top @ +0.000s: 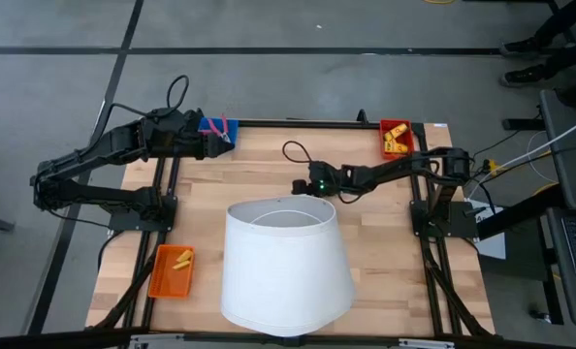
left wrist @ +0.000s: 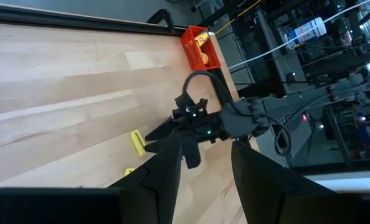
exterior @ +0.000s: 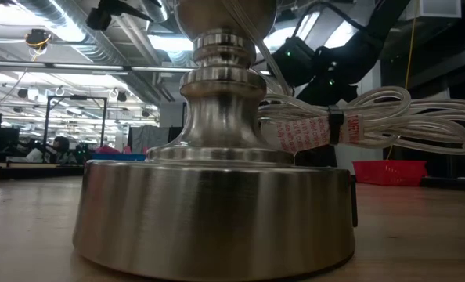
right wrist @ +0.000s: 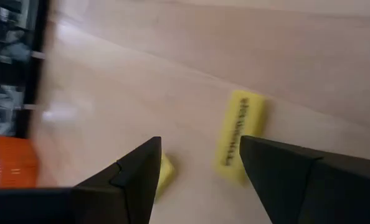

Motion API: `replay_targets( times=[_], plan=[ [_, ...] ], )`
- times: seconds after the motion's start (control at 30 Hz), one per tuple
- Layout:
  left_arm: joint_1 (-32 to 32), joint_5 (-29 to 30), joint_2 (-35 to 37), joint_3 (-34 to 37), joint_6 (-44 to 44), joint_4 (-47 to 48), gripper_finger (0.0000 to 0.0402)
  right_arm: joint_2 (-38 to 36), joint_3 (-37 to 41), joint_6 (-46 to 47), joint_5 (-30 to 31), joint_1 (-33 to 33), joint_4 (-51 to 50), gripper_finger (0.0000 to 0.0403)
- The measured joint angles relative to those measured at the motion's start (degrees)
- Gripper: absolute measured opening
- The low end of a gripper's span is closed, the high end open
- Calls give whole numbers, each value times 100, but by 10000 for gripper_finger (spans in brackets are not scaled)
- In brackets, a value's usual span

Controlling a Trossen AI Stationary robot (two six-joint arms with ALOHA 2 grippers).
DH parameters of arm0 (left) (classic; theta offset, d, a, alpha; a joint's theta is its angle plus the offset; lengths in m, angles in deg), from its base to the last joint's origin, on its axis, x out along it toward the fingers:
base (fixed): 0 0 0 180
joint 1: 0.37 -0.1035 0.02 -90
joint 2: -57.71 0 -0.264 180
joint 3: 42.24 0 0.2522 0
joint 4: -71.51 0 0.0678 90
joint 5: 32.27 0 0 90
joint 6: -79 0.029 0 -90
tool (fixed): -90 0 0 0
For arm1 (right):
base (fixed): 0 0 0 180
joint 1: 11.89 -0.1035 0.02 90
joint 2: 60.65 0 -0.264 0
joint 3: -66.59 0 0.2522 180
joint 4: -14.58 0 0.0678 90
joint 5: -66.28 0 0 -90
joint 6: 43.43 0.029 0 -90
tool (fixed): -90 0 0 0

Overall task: Pick & Place School Supplies
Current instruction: Put the yellow eraser into the orange basket

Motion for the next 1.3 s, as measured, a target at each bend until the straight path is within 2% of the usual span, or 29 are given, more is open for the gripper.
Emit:
replay_targets(
  times=[0.7,1.3],
  plan=[
    [0,2,2,0,-13,0,137,-4,0,75,107,-34,75,224],
    [0,-142,9,-2,-66,-2,137,273,-22,71,158,-158,61,224]
  ],
)
